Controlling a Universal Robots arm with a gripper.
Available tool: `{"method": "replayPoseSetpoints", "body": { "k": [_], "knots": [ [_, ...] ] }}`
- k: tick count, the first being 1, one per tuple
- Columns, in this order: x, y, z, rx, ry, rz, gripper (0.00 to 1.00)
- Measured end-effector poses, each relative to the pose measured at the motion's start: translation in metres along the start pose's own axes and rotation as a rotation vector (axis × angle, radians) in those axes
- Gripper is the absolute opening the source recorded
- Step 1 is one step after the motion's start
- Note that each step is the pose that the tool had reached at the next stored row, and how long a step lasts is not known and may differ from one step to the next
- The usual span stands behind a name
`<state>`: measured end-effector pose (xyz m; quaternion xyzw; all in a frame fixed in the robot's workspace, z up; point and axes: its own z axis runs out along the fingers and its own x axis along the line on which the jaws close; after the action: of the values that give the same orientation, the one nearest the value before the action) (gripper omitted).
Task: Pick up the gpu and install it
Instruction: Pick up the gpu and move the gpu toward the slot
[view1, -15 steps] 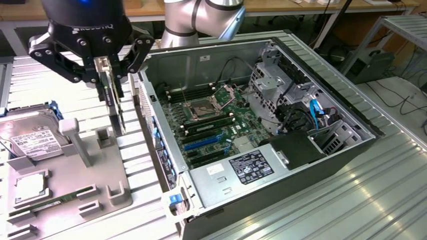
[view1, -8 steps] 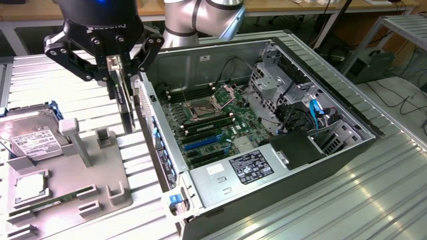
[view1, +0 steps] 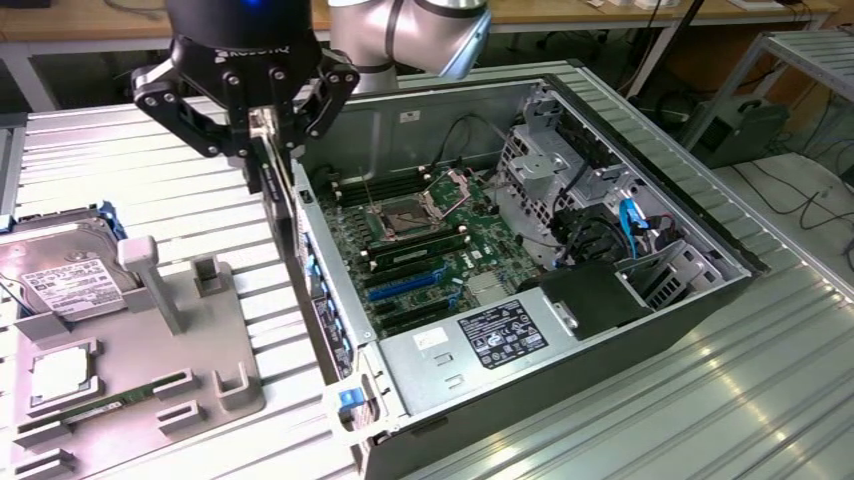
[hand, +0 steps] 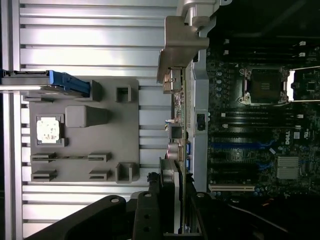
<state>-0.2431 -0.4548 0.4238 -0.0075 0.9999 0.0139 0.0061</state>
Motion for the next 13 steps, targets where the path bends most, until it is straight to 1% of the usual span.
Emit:
{"method": "replayPoseSetpoints", "body": {
  "k": [3, 4, 8, 9, 13],
  "knots": [
    [-0.007, -0.0001, 0.0001, 0.0000, 0.0000, 0.000, 0.28],
    [-0.017, -0.0003, 0.0003, 0.0000, -0.0001, 0.000, 0.28],
    [-0.028, -0.0004, 0.0004, 0.0001, 0.0000, 0.000, 0.28],
    [-0.033, -0.0005, 0.0005, 0.0000, 0.0000, 0.000, 0.28],
    [-0.042, -0.0007, 0.0006, 0.0001, 0.0000, 0.000, 0.28]
  ]
}}
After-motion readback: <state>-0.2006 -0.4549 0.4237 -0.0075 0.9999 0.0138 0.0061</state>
